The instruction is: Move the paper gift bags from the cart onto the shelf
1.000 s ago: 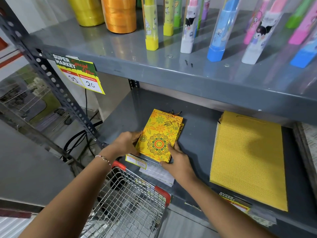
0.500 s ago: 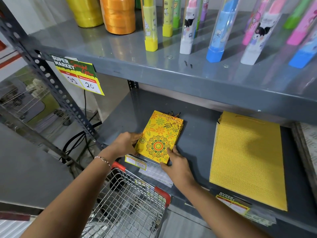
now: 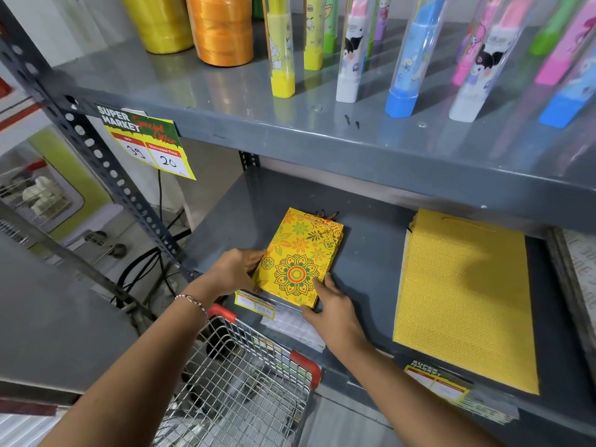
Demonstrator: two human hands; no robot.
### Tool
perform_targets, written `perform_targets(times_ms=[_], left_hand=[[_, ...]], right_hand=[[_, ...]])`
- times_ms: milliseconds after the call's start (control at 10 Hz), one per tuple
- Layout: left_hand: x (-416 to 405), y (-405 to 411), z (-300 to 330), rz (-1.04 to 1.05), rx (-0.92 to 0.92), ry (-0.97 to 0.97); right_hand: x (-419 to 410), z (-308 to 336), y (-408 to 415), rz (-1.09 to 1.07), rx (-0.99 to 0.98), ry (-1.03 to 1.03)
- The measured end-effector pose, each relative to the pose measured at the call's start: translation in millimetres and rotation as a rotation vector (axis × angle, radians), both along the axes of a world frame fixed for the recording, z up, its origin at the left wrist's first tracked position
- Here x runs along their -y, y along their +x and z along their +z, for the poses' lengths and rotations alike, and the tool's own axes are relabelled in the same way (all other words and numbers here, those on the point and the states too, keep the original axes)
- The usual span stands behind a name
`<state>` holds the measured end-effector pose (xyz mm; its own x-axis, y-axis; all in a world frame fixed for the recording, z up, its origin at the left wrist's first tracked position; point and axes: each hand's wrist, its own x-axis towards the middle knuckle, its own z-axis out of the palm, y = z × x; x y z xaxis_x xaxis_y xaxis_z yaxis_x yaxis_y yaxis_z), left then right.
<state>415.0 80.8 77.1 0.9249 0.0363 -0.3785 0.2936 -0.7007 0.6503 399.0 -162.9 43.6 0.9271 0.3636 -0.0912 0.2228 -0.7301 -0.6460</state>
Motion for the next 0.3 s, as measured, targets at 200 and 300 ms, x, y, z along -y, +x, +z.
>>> perform_targets(times_ms=[200,300], left_hand=[[-5,-8,8,-0.042,0.058,0.193],[9,-15,22,0.051,0.149,0.267]], right_hand=[[9,11,-12,-0.038,0.005,0.089],[23,28,-23,-0.097,0.079,0.11]])
